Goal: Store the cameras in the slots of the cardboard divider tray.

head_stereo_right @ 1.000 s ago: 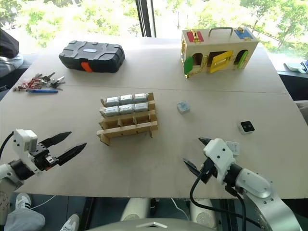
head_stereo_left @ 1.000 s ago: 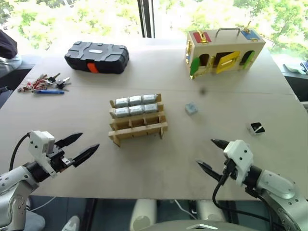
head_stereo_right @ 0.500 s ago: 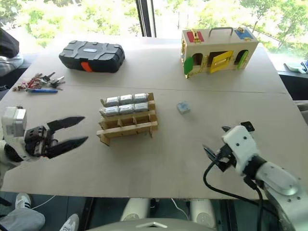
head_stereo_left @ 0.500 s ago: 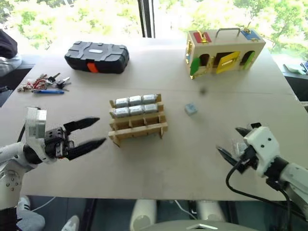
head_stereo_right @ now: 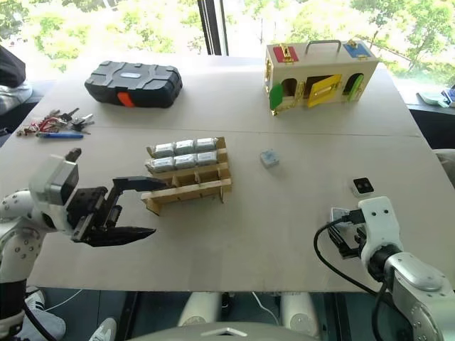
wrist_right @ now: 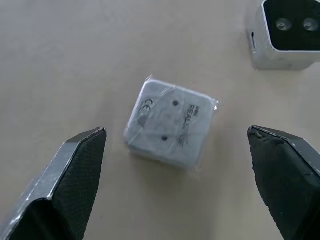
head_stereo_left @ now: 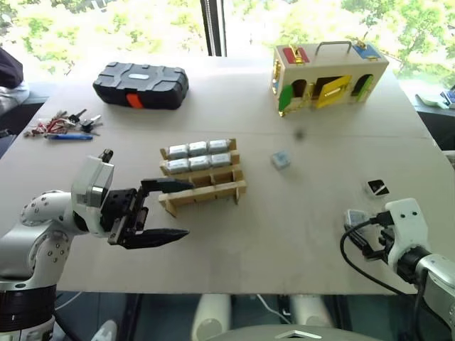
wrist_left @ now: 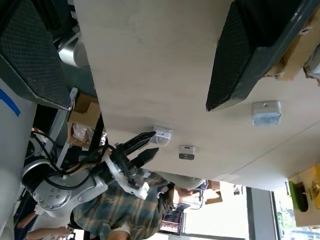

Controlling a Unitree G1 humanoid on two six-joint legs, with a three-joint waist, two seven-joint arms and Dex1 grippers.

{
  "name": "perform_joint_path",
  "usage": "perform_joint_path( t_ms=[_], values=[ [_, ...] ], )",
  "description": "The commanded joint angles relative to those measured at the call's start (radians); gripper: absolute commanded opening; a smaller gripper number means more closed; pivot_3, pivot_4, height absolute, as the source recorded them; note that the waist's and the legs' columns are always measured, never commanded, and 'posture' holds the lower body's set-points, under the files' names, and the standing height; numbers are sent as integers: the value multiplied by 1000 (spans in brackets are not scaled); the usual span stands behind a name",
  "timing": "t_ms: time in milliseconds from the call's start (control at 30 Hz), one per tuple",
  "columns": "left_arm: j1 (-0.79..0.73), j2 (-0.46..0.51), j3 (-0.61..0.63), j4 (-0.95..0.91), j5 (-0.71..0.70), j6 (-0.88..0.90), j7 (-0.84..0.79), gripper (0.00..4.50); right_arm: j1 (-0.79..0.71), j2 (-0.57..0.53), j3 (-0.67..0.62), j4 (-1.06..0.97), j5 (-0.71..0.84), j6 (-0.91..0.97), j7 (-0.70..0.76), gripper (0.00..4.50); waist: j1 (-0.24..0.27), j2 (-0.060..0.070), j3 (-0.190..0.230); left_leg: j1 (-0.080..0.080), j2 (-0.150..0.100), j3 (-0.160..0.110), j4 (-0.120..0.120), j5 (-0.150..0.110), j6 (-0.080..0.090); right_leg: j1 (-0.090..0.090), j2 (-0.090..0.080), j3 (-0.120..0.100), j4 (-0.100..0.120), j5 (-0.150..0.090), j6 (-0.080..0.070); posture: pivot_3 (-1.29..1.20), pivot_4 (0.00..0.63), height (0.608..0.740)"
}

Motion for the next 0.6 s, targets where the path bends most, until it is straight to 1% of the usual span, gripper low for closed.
perform_joint_path(
  t_ms=[33, 133, 233, 267, 300, 367, 400, 467, 567, 600],
  values=[
    [-26, 9, -5, -19, -4, -7, -1, 4463, -39, 31, 7, -12, -6, 54, -38, 4500, 1, 0, 0, 0, 0, 0, 0, 0, 0, 0, 0, 0, 0, 0, 0, 0, 150, 740],
    [-35, 4, -14, -22, -2, -5, 7, 4463, -89, 60, 8, 12, -10, 100, -54, 4500, 0, 0, 0, 0, 0, 0, 0, 0, 0, 0, 0, 0, 0, 1, -1, 0, 150, 740],
    [-45, -2, -27, -27, 3, -7, 27, 4463, -114, 60, 2, 49, -27, 121, -64, 4500, -1, 0, 0, 0, 0, 1, 0, 0, 0, 0, 0, 1, 0, 1, -1, 0, 150, 740],
    [-48, -5, -31, -32, 3, -5, 35, 4500, -115, 56, -2, 55, -28, 121, -59, 3972, 0, 0, 0, 0, 0, 1, 0, 0, 0, 0, 0, 1, 0, 1, -1, 0, 150, 740],
    [-51, -6, -36, -39, 1, 0, 44, 4500, -115, 47, -3, 58, -31, 121, -55, 3699, 1, 0, 0, 0, 0, 1, 0, 0, 0, 0, 1, 1, 0, 1, -1, 0, 150, 740],
    [-52, -7, -43, -51, -4, 12, 59, 4500, -114, 39, -9, 59, -36, 132, -51, 2750, 0, 0, 0, 0, 0, 1, 0, 0, 0, 0, 1, 1, 0, 1, -1, 0, 150, 740],
    [-52, -8, -47, -56, -2, 16, 72, 4500, -113, 35, -9, 57, -38, 135, -49, 2193, 0, 0, 0, 0, 0, 1, 0, 0, 0, 0, 1, 1, 0, 1, -1, 0, 150, 740],
    [-63, -15, -53, -81, -26, 67, 149, 4500, -104, 3, -1, 41, -45, 116, -38, 1977, 1, 0, 0, 0, 0, 1, 0, 0, 0, 0, 1, 1, 0, 0, -1, 0, 150, 740],
    [-90, -27, -56, -126, -93, 196, 316, 4500, -81, -155, 104, -9, -96, -33, 7, 1978, 0, 1, 0, -1, -1, 1, 1, 0, 1, 1, 0, 1, 1, 0, 1, 0, 150, 740],
    [-112, -28, -58, -149, -122, 268, 422, 4500, -85, -236, 155, -31, -127, -127, 45, 1978, 0, 0, 0, -1, -1, 1, 2, 0, 1, 1, 1, 2, 1, 0, 1, 0, 150, 740]
  ],
)
